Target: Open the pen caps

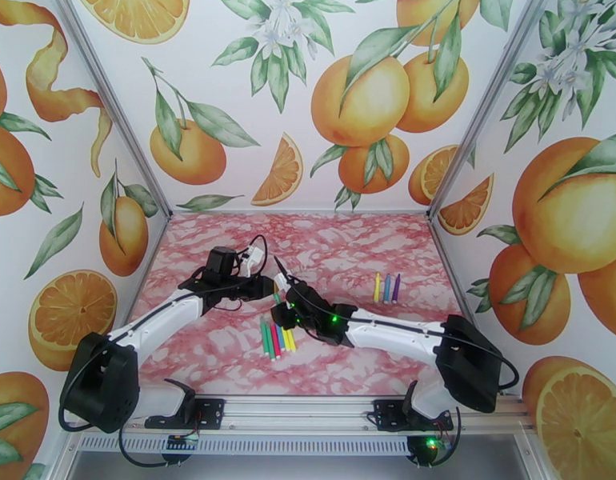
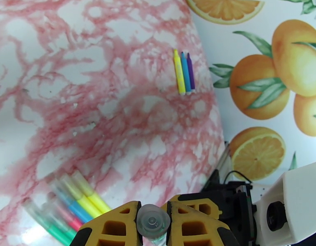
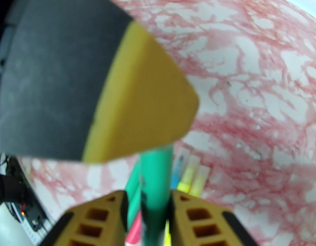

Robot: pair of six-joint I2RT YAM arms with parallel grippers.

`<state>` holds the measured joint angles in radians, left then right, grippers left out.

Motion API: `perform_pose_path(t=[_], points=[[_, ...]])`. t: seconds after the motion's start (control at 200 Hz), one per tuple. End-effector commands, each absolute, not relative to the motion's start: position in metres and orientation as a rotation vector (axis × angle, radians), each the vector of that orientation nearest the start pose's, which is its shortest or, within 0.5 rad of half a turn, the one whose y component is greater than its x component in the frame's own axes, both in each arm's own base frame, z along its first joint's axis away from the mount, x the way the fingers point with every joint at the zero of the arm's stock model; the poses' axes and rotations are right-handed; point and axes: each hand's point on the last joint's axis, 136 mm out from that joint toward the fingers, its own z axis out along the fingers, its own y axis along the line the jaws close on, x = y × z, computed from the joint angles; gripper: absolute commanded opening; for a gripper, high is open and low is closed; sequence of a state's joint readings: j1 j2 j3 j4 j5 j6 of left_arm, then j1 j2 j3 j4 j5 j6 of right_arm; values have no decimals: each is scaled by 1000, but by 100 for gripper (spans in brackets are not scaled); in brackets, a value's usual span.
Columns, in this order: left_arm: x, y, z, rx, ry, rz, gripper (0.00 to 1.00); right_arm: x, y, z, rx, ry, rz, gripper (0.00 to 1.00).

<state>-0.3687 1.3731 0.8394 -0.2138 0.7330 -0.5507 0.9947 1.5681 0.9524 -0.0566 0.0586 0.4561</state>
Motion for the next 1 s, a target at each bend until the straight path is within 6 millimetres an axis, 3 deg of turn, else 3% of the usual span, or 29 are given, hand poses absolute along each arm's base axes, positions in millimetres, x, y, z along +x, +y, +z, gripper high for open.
perform_pose_path(t=[0.0, 0.405, 0.696, 0.996], points=[[290, -239, 183, 225, 2374, -1318, 0, 255, 378, 137, -609, 2251, 711, 28], [301, -230, 196, 178, 2359, -1216, 0, 246, 370, 123, -632, 2278, 716, 5], [323, -210, 193, 43, 2370, -1094, 0, 230, 356, 111, -657, 2280, 745, 2], [339, -200, 196, -52, 2342, -1067, 0, 218, 354, 108, -667, 2256, 799, 0]])
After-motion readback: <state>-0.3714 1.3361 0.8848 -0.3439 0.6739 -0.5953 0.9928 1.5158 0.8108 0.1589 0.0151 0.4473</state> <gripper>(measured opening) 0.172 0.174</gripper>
